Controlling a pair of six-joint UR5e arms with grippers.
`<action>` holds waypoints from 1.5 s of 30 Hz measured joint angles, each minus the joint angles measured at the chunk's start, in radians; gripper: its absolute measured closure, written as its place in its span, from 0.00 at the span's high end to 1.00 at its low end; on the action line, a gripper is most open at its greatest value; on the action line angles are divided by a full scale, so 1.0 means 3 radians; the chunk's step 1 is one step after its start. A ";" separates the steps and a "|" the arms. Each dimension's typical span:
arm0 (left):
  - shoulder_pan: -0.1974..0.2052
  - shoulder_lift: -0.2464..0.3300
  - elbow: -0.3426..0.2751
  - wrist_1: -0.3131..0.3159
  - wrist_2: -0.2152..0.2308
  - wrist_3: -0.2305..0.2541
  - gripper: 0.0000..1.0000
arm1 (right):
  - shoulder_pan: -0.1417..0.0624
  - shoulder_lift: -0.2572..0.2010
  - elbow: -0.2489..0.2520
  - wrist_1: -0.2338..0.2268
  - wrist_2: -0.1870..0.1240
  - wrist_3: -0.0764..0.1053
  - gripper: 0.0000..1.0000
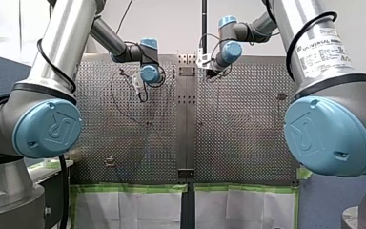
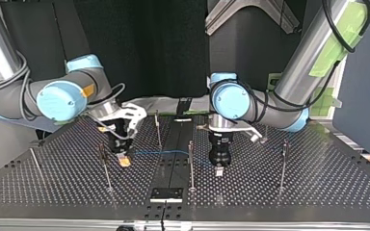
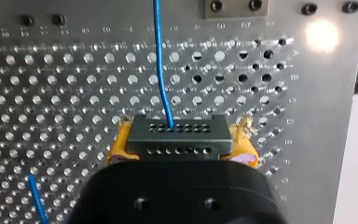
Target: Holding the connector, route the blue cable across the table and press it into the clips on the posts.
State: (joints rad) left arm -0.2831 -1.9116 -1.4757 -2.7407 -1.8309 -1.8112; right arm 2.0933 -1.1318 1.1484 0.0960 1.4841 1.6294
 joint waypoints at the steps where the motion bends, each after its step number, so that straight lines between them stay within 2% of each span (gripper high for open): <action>1: 0.0000 0.0000 0.0000 -0.0013 0.0000 0.0001 0.00 | -0.0005 0.0000 0.0000 0.0000 -0.0002 0.0001 0.00; 2: 0.0000 0.0001 0.0000 -0.0030 -0.0001 0.0002 0.09 | -0.0012 0.0001 0.0000 0.0001 -0.0004 0.0002 0.00; 3: -0.0002 0.0002 0.0001 -0.0043 -0.0002 0.0002 0.09 | -0.0017 0.0002 -0.0001 0.0001 -0.0005 0.0003 0.00; 4: -0.0004 0.0003 0.0001 -0.0055 -0.0002 0.0003 0.25 | -0.0022 0.0003 -0.0001 0.0002 -0.0006 0.0004 0.00; 5: -0.0008 0.0003 0.0001 -0.0072 -0.0002 0.0003 0.37 | -0.0029 0.0002 -0.0001 0.0004 -0.0006 0.0004 0.00; 6: -0.0011 0.0003 0.0001 -0.0083 -0.0002 0.0003 0.37 | -0.0033 0.0002 -0.0001 0.0004 -0.0006 0.0004 0.00; 7: -0.0015 0.0003 0.0001 -0.0095 -0.0003 0.0004 0.57 | -0.0037 0.0003 -0.0002 0.0005 -0.0007 0.0005 0.00; 8: -0.0018 0.0003 0.0001 -0.0112 -0.0004 0.0005 0.71 | -0.0040 0.0003 -0.0002 0.0005 -0.0007 0.0005 0.00; 9: -0.0021 0.0003 0.0001 -0.0125 -0.0005 0.0006 0.71 | -0.0042 0.0004 -0.0002 0.0006 -0.0007 0.0005 0.00; 10: -0.0024 0.0004 0.0001 -0.0139 -0.0006 0.0009 0.91 | -0.0044 0.0004 -0.0002 0.0006 -0.0007 0.0005 0.00; 11: -0.0028 0.0005 0.0001 -0.0160 -0.0006 0.0016 1.00 | -0.0046 0.0003 -0.0002 0.0008 -0.0007 0.0005 0.00; 22: -0.0049 0.0044 -0.0008 -0.0442 -0.0058 0.0049 1.00 | -0.0075 0.0004 -0.0002 0.0016 -0.0003 0.0005 0.00; 32: -0.0117 0.0275 -0.0194 -0.0707 -0.0053 0.0060 1.00 | -0.0087 0.0005 0.0000 0.0022 -0.0002 0.0005 0.00; 45: -0.0272 0.0579 -0.0553 -0.0706 -0.0046 0.0047 1.00 | -0.0082 0.0004 0.0000 0.0030 -0.0002 0.0007 0.00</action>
State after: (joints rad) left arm -0.3647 -1.7381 -1.6415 -2.9525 -1.8446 -1.7970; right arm 2.0686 -1.1304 1.1483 0.1050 1.4835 1.6316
